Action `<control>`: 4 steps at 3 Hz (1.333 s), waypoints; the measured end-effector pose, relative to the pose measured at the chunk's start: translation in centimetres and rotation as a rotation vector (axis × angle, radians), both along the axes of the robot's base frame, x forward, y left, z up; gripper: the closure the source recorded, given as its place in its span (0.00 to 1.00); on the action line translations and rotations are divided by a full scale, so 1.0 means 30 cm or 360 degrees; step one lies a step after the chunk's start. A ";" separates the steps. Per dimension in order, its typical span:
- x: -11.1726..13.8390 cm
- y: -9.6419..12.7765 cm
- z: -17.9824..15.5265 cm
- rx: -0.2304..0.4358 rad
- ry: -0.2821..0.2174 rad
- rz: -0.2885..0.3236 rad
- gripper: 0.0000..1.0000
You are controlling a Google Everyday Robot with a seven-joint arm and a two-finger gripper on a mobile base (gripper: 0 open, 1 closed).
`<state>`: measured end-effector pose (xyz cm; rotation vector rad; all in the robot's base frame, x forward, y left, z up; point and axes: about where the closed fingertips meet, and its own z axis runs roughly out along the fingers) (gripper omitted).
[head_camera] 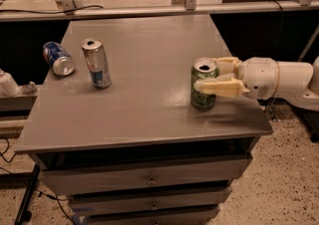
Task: Place green can upright
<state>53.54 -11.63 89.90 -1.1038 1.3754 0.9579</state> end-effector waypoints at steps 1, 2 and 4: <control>0.003 -0.008 -0.001 -0.0018 0.0004 -0.0004 0.00; 0.008 -0.037 0.015 -0.0076 -0.0009 -0.0014 0.00; 0.047 -0.240 0.196 -0.0316 -0.0126 -0.0126 0.00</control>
Offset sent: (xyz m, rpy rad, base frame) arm 0.0049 -0.0292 0.0100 -0.0985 -0.0151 -0.0289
